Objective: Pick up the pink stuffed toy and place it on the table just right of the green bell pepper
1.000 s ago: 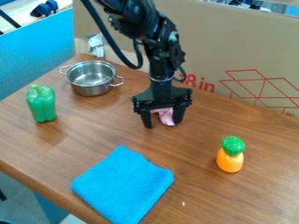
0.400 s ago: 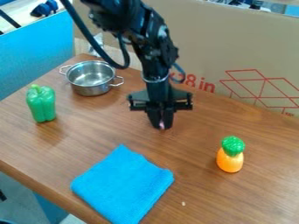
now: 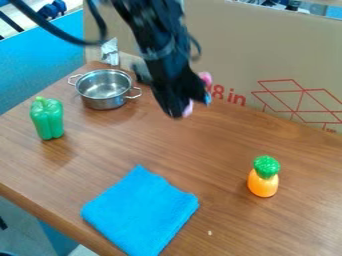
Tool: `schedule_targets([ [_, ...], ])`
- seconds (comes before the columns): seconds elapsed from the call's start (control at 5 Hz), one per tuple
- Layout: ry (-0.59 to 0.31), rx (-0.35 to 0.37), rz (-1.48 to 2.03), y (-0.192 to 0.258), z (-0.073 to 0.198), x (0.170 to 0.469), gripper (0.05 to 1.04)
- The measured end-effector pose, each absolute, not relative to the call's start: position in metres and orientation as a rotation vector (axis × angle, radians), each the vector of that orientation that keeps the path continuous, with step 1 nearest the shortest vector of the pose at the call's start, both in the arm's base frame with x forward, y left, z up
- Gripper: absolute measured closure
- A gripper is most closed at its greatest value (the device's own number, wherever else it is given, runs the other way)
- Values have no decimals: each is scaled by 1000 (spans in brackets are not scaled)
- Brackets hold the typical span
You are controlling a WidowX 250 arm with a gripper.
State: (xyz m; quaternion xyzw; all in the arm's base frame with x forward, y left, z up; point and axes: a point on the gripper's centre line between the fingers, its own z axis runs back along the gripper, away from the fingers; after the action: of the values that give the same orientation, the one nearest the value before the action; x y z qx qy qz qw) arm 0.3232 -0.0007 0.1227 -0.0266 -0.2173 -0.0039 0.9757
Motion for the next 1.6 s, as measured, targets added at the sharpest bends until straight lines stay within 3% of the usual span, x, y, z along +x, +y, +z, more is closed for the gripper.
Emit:
schedule_targets([
  [0.2, -327, 86, -191, 41, 124, 301, 982],
  [0.4, -195, 136, -246, 78, 97, 290, 982],
  [0.8, -62, 225, -231, 121, 50, 279, 982],
  [1.2, 24, 225, -203, 127, 31, 270, 947],
  [1.4, 38, 184, -145, 125, 32, 269, 761],
  [1.6, 36, 137, -112, 120, 34, 267, 472],
])
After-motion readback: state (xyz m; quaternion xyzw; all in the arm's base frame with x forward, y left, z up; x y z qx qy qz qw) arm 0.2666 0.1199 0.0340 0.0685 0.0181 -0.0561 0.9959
